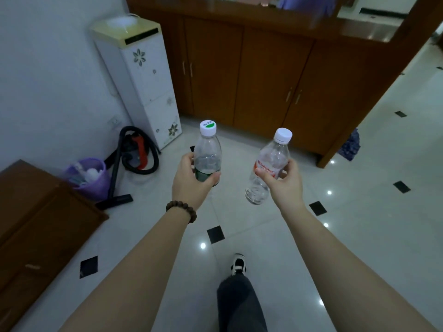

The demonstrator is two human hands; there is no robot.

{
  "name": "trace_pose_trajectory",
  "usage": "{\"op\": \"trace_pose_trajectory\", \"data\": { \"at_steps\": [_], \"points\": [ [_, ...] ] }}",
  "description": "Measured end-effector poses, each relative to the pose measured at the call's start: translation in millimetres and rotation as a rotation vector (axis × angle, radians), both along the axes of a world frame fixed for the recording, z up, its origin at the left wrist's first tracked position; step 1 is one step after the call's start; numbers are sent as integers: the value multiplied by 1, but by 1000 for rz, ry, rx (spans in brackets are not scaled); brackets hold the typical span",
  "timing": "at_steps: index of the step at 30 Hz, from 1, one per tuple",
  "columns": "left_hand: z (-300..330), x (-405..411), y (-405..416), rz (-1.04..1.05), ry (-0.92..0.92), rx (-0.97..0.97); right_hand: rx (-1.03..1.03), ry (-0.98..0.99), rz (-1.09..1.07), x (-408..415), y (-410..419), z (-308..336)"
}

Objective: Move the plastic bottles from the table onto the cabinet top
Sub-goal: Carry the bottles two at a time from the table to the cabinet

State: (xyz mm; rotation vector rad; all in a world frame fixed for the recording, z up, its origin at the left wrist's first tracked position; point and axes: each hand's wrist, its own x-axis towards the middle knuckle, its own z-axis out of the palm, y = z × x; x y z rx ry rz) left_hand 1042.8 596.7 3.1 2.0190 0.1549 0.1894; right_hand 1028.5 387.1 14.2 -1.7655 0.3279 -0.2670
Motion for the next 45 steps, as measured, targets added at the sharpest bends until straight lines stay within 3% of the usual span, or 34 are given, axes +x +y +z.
{"op": "trace_pose_trajectory", "data": {
  "at_steps": [17,30,37,45],
  "points": [
    [32,343,-4,97,-52,-18,-39,-93,111,365,-15,41],
    [38,585,86,110,-138,8,-42,-85,164,602,81,28],
    [65,741,148,7,-188,83,2,-86,143,740,147,51],
    [117,893,164,-126,-287,62,3,-202,50,855,149,107]
  ]
}}
